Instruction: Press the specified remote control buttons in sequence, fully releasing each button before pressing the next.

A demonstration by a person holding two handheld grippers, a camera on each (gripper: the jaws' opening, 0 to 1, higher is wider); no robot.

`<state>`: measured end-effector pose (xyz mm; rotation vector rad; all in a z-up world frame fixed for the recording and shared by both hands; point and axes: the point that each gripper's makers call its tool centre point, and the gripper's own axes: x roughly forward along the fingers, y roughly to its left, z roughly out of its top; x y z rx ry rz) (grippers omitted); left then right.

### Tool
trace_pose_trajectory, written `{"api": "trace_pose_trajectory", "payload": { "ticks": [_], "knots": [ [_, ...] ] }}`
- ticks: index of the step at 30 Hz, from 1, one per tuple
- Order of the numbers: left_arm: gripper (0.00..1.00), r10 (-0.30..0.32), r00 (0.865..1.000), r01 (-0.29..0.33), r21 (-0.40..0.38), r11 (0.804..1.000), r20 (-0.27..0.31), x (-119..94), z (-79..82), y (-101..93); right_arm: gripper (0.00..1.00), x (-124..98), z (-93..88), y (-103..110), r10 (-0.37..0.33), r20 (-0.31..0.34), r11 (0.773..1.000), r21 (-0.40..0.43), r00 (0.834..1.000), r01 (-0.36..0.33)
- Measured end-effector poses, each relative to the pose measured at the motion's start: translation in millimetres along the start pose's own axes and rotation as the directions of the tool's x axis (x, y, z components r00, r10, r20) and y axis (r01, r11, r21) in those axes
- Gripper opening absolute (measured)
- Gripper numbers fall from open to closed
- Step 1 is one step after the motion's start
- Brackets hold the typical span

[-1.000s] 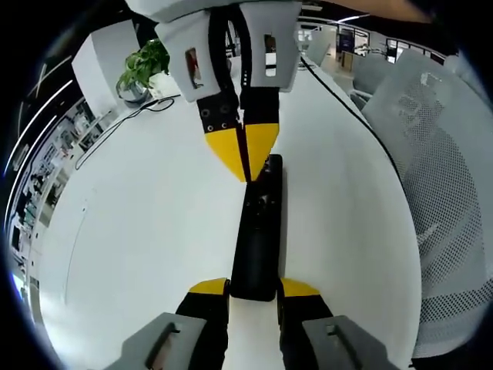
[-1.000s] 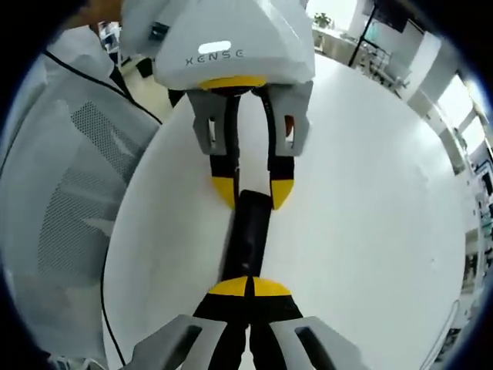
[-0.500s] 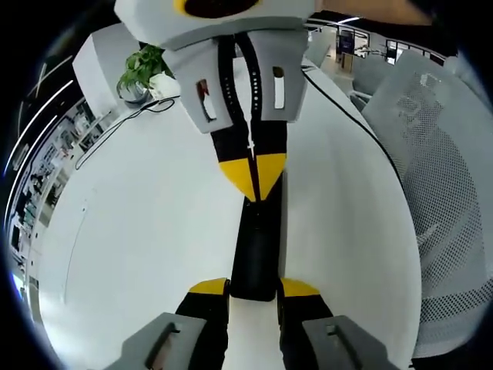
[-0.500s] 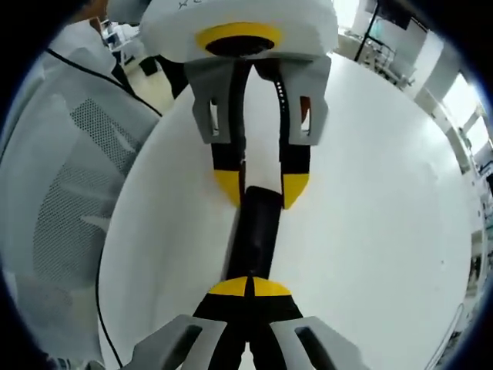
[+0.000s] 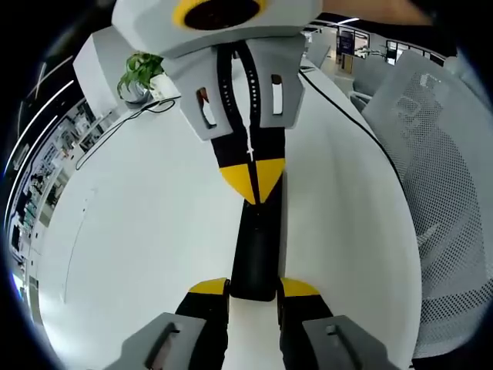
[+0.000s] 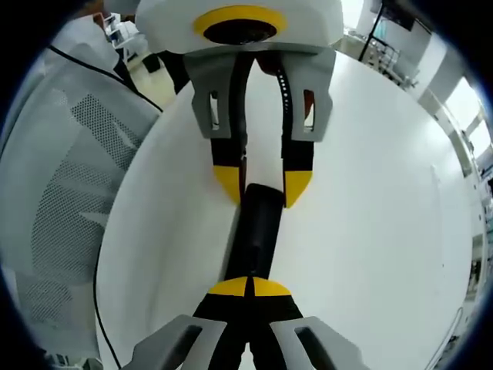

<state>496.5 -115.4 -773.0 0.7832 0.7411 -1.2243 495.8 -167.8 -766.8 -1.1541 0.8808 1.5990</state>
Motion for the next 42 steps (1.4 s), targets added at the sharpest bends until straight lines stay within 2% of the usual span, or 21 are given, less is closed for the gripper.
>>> {"api": "trace_pose_trajectory", "payload": {
  "ticks": [10,22,42],
  "knots": [
    [0.23,0.0,1.0,0.0,0.0,1.0,0.0,-0.2,0.0,0.6,0.0,1.1,0.1,-0.6,0.018,0.003,0.999,0.039,1.0,-0.019],
    [0.23,0.0,1.0,0.0,-0.001,1.0,0.003,-0.5,0.0,1.2,0.0,-1.3,-0.6,0.6,0.006,0.013,1.0,0.014,1.0,-0.007],
    [0.23,0.001,1.0,-0.001,0.001,1.0,-0.006,-0.1,-0.8,1.4,0.0,-31.7,8.5,0.0,-0.063,0.024,0.998,-0.028,0.998,0.064]
  ]
}}
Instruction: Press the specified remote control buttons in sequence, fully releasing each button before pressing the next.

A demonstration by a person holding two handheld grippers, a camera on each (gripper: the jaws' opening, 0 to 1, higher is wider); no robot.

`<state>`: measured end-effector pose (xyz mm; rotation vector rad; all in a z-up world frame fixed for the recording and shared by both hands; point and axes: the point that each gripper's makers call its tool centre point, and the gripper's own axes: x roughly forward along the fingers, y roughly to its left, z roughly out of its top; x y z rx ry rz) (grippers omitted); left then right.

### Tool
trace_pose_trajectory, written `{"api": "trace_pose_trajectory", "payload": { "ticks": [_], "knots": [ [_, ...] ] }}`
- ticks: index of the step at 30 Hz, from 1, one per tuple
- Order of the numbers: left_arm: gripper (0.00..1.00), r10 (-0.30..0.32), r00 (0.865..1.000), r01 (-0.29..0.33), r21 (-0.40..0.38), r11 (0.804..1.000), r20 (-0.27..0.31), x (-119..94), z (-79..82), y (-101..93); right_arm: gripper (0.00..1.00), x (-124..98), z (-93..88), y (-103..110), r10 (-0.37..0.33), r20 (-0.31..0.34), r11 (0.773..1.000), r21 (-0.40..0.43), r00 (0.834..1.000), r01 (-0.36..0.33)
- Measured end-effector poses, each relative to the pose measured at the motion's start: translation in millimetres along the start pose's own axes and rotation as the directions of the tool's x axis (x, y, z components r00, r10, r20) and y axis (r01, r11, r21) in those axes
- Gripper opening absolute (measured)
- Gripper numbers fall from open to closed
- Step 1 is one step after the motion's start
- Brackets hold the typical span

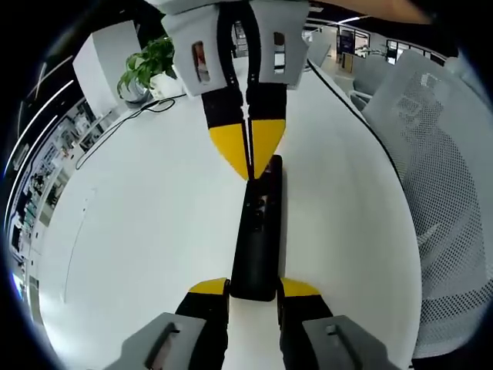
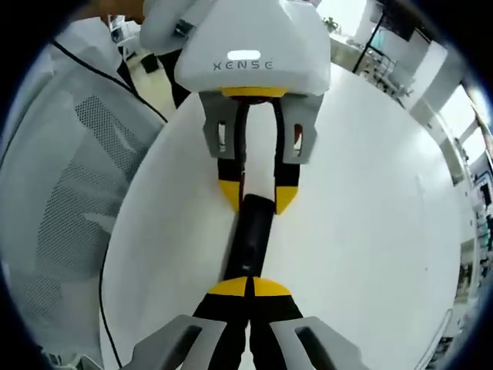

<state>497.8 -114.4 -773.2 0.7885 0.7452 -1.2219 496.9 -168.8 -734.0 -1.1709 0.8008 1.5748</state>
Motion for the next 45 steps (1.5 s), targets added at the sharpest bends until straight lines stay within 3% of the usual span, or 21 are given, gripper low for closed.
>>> {"api": "trace_pose_trajectory", "payload": {
  "ticks": [45],
  "knots": [
    [0.23,0.003,1.0,-0.003,-0.009,1.0,0.011,0.2,0.6,-1.9,0.0,32.4,-5.6,14.8,0.065,-0.026,0.998,-0.002,0.998,-0.065]
  ]
}}
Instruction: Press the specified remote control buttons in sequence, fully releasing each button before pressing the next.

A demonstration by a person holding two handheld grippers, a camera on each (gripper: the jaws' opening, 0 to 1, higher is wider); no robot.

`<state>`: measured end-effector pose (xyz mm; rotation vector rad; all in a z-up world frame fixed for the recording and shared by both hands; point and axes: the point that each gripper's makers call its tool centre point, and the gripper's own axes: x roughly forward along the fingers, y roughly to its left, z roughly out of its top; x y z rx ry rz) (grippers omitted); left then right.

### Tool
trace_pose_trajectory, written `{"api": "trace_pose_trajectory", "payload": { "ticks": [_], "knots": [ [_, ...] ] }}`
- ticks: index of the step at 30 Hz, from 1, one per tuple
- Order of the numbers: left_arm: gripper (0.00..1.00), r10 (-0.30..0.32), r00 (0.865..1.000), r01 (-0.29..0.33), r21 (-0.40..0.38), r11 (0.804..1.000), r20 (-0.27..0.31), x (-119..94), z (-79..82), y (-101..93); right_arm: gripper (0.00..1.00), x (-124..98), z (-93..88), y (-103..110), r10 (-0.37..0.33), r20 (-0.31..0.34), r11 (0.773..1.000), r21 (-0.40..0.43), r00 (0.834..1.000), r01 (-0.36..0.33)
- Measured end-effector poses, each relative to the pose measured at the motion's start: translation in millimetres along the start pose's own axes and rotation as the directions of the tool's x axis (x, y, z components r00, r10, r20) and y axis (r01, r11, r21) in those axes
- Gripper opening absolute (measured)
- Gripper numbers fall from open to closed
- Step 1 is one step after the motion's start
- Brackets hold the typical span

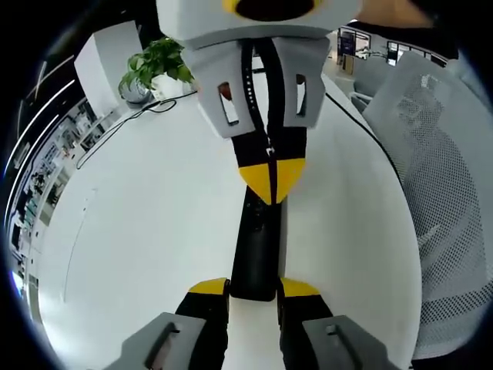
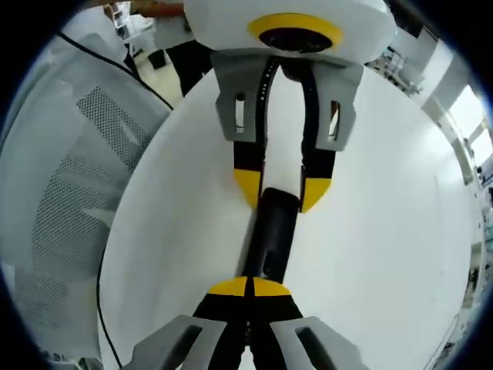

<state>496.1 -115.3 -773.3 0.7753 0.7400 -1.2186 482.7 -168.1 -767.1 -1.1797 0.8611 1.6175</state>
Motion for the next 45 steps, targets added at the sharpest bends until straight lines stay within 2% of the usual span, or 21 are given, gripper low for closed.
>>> {"api": "trace_pose_trajectory", "payload": {
  "ticks": [17,23,30,34,45],
  "knots": [
    [0.23,-0.002,1.0,0.002,0.003,1.0,0.0,-0.1,-0.9,1.6,0.0,1.9,1.0,0.5,0.027,-0.01,0.999,0.027,1.0,-0.027],
    [0.23,0.0,1.0,0.0,0.006,1.0,-0.002,-0.2,-1.1,1.7,0.0,2.5,0.9,1.2,0.016,-0.018,1.0,0.023,1.0,-0.015],
    [0.23,0.001,1.0,-0.002,0.009,1.0,0.0,-0.4,-1.0,1.2,0.0,-5.0,2.4,4.0,0.009,0.049,0.998,0.062,0.999,-0.012],
    [0.23,0.0,1.0,0.0,0.008,1.0,0.002,-0.3,-0.9,1.0,0.0,-13.6,3.0,-2.1,-0.022,0.034,0.999,0.03,0.999,0.021],
    [0.23,0.0,1.0,0.0,0.007,1.0,0.0,0.1,-0.7,0.7,0.0,-34.0,10.1,-21.1,-0.088,0.056,0.996,0.032,0.995,0.086]
  ]
}}
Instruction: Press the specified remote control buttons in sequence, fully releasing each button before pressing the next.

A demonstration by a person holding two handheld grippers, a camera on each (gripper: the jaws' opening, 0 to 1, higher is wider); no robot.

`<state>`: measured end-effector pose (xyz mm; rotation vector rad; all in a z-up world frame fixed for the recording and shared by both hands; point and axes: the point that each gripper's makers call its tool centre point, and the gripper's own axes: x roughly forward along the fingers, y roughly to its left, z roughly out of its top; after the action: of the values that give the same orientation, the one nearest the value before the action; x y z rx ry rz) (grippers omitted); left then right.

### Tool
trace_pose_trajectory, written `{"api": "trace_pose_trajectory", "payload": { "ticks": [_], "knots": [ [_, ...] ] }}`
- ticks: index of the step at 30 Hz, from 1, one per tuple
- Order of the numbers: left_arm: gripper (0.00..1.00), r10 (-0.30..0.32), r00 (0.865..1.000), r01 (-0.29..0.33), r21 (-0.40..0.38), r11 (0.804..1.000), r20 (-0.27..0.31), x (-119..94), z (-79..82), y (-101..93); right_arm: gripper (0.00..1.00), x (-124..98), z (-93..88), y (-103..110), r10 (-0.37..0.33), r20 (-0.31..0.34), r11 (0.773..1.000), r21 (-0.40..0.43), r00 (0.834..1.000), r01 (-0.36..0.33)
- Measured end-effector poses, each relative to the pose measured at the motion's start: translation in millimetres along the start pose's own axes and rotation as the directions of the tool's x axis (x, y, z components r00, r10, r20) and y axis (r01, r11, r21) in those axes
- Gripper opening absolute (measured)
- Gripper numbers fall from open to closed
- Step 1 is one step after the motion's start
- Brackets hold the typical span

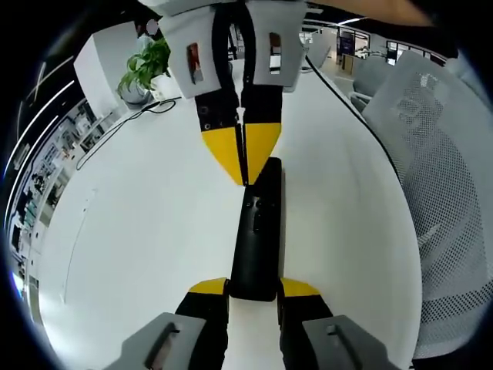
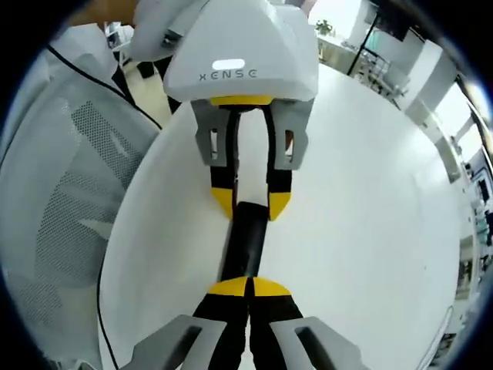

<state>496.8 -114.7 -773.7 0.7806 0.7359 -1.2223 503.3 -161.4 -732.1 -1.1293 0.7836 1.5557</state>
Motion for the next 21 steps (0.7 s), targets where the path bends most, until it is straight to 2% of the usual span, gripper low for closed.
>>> {"api": "trace_pose_trajectory", "payload": {
  "ticks": [8,21],
  "knots": [
    [0.22,-0.007,1.0,0.007,-0.008,1.0,-0.002,0.6,-0.4,-0.6,0.0,-4.3,1.8,-4.3,-0.014,0.003,1.0,-0.001,1.0,0.014],
    [0.23,-0.004,1.0,0.004,-0.008,1.0,0.002,0.8,0.2,-0.5,0.0,6.5,1.0,1.0,0.007,-0.005,1.0,-0.013,1.0,-0.007]
  ]
}}
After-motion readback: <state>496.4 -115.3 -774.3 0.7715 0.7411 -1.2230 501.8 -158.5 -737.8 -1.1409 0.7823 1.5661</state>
